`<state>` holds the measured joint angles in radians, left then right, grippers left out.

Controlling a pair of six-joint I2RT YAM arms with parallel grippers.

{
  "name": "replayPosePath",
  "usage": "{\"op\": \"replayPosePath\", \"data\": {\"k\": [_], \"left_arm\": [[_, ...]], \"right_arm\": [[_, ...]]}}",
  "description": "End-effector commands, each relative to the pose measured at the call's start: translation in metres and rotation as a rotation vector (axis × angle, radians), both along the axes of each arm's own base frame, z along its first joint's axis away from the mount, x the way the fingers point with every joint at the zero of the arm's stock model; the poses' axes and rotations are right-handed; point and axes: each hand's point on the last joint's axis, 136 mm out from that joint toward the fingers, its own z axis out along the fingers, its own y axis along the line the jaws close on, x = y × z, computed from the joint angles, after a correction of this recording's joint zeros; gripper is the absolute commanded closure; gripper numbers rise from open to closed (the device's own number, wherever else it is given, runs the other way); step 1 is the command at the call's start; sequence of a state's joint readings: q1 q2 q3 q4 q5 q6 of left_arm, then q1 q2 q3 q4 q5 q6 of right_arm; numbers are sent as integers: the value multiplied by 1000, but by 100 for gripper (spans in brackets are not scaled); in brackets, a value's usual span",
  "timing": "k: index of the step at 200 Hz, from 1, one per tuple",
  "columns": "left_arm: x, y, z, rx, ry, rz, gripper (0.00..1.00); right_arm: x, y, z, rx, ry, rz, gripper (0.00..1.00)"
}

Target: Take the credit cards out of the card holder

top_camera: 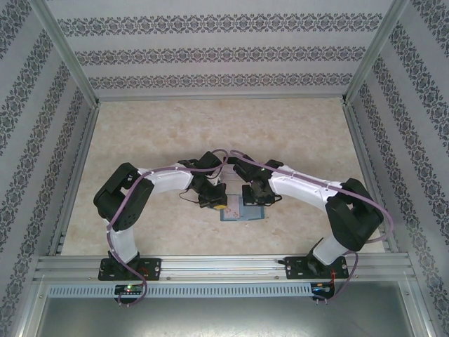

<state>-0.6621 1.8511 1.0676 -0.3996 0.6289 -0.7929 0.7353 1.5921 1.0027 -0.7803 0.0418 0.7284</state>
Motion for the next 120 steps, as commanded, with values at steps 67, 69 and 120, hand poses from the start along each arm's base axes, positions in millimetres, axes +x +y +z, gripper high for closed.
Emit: {"op": "replayPosePath", "data": {"k": [67, 69, 120], "left_arm": [[-12, 6, -11, 36, 16, -19, 100], [-12, 6, -11, 36, 16, -19, 100], [-12, 6, -9, 35, 12, -19, 100]], "right_arm": [[-5, -40, -10, -389, 12, 86, 65], [-5, -40, -9, -396, 10, 88, 65], [3, -25, 14, -364, -45, 97, 71]]}}
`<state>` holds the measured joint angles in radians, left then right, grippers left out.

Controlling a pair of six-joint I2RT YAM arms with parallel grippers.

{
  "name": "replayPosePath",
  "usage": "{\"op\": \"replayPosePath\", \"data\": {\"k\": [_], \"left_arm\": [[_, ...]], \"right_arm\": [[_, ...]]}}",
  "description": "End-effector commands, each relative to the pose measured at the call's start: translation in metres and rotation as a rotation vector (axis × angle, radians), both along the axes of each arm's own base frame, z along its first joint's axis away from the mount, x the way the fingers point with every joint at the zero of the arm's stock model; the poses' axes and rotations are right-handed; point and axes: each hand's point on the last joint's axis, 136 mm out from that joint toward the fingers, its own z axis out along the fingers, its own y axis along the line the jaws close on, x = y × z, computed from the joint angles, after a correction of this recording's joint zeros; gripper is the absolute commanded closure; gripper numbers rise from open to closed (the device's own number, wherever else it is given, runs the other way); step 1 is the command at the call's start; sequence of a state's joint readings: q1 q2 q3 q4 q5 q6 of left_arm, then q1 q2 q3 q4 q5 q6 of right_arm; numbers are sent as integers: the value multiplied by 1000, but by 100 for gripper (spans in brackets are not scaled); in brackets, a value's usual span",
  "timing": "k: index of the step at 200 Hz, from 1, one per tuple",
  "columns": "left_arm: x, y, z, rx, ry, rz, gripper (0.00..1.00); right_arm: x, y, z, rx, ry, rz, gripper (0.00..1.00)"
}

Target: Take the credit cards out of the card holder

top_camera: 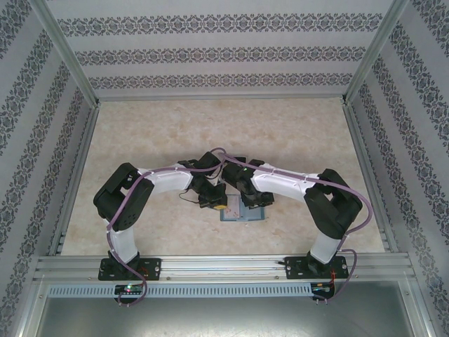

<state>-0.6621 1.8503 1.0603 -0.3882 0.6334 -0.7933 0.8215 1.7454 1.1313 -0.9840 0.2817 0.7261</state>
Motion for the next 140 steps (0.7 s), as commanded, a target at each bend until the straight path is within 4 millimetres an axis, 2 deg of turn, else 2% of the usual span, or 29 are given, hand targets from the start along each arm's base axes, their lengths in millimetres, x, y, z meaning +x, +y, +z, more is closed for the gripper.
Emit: {"op": "replayPosePath", "data": {"k": [1, 55, 93, 107, 140], "left_arm": [[-11, 6, -8, 42, 13, -18, 100], [-10, 5, -6, 38, 9, -16, 100], [-10, 5, -5, 38, 7, -16, 100], [-9, 4, -4, 34, 6, -16, 100], [-2, -6, 7, 4, -11, -28, 100]], "right_arm": [[3, -2, 18, -28, -39, 15, 71], [9, 31, 33, 179, -96, 19, 88], [8, 65, 31, 405, -91, 7, 91], [8, 69, 28, 441, -79, -5, 91], [6, 65, 24, 435, -67, -17, 90]]}}
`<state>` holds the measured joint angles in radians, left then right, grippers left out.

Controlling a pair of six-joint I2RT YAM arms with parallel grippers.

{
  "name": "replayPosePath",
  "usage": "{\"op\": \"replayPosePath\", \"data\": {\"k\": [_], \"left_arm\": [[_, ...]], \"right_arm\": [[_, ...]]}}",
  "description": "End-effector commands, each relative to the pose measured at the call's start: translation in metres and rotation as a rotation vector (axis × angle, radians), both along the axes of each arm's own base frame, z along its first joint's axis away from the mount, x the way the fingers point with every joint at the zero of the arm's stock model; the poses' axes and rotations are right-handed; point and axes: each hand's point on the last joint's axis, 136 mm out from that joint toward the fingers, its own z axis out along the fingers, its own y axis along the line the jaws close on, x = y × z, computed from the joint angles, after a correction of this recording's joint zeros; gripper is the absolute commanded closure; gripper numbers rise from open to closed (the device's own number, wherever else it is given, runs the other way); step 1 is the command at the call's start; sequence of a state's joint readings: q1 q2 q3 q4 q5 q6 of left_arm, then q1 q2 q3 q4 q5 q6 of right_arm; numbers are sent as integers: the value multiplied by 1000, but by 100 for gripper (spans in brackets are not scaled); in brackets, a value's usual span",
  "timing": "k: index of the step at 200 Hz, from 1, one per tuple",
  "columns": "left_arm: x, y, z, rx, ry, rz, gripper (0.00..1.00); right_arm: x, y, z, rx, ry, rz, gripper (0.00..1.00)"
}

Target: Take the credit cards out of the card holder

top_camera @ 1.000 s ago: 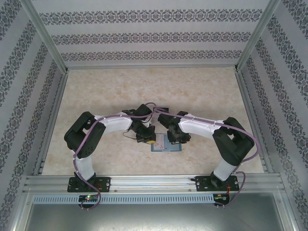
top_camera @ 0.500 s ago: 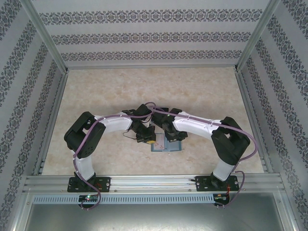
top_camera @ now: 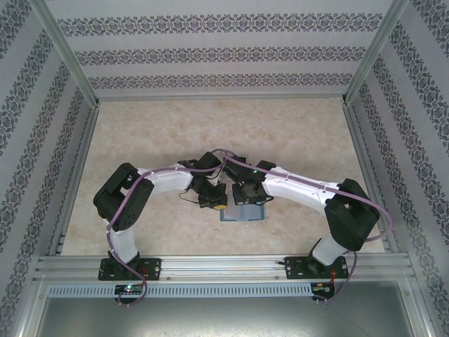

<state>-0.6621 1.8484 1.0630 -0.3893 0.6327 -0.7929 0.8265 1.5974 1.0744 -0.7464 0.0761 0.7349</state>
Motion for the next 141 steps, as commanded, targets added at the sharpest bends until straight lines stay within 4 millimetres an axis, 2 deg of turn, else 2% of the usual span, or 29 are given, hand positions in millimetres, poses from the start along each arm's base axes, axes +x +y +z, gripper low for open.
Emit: {"op": "replayPosePath", "data": {"k": [1, 79, 111, 141], "left_arm": [[-2, -6, 6, 6, -6, -28, 100], [-4, -18, 24, -11, -24, -62, 100], [-6, -31, 27, -21, -25, -94, 100], [-6, -47, 23, -29, -16, -121, 100]], "right_arm": [[0, 5, 1, 54, 10, -21, 91], [-4, -18, 2, 68, 12, -76, 90], [-5, -31, 9, 114, -4, -119, 89], [-7, -35, 17, 234, -16, -171, 88]]}}
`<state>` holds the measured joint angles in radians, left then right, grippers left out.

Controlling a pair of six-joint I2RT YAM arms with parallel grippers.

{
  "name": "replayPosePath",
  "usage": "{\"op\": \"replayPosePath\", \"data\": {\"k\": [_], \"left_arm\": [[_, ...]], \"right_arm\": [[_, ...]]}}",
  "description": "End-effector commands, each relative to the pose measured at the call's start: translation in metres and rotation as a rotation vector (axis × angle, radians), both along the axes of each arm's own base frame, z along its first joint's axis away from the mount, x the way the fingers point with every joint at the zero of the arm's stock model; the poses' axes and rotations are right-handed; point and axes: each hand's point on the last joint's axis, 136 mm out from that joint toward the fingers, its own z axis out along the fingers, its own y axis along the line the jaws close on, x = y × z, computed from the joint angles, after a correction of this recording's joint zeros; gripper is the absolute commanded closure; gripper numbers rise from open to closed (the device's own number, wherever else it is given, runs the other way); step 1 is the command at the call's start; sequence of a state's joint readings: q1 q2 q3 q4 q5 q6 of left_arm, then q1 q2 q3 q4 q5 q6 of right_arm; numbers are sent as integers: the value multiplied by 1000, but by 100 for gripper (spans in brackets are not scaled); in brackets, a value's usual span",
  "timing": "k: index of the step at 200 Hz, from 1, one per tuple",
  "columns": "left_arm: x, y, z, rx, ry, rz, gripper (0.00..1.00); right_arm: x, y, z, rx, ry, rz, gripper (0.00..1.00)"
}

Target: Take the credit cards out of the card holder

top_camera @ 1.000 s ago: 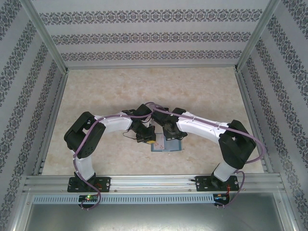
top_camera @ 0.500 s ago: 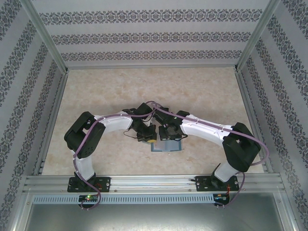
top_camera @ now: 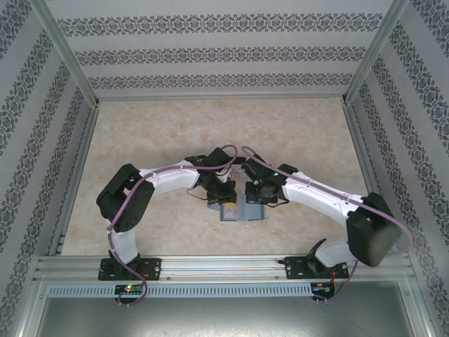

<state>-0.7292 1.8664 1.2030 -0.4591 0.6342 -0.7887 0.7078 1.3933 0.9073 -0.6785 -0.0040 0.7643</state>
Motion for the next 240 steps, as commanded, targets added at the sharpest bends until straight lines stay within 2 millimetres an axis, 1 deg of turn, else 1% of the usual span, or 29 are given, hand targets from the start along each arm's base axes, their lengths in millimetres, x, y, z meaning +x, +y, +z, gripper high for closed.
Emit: {"op": "replayPosePath", "data": {"k": [1, 23, 53, 83, 122, 135, 150, 169, 186, 193, 214, 240], "left_arm": [[-7, -12, -7, 8, 25, -52, 100], [-8, -23, -11, 6, 30, -73, 100], [-10, -32, -20, 10, 46, -92, 100], [-10, -34, -26, 18, 55, -93, 100], [-10, -33, -29, 29, 56, -91, 99], [-10, -33, -29, 28, 55, -92, 95], [-10, -33, -29, 31, 57, -93, 92], [-10, -32, -30, 37, 55, -92, 87], [-10, -31, -31, 42, 59, -92, 83], [-10, -31, -31, 42, 59, -91, 81], [-10, -31, -31, 42, 58, -93, 78], [-11, -31, -32, 45, 61, -93, 74]], "right_arm": [[-3, 0, 6, 104, -2, -47, 88], [-7, 1, 7, 205, 6, -79, 87], [-9, 3, 10, 296, 5, -100, 86], [-11, 11, 7, 368, 31, -94, 86], [-11, 14, -1, 376, 53, -92, 85], [-12, 12, -4, 363, 67, -94, 86], [-12, 3, -4, 310, 59, -108, 87], [-9, -11, 6, 252, 12, -126, 86], [-7, -17, 17, 245, -31, -136, 86], [-6, -16, 22, 260, -45, -134, 86], [-3, -8, 30, 327, -59, -126, 85], [-2, 5, 29, 394, -45, -110, 85]]}}
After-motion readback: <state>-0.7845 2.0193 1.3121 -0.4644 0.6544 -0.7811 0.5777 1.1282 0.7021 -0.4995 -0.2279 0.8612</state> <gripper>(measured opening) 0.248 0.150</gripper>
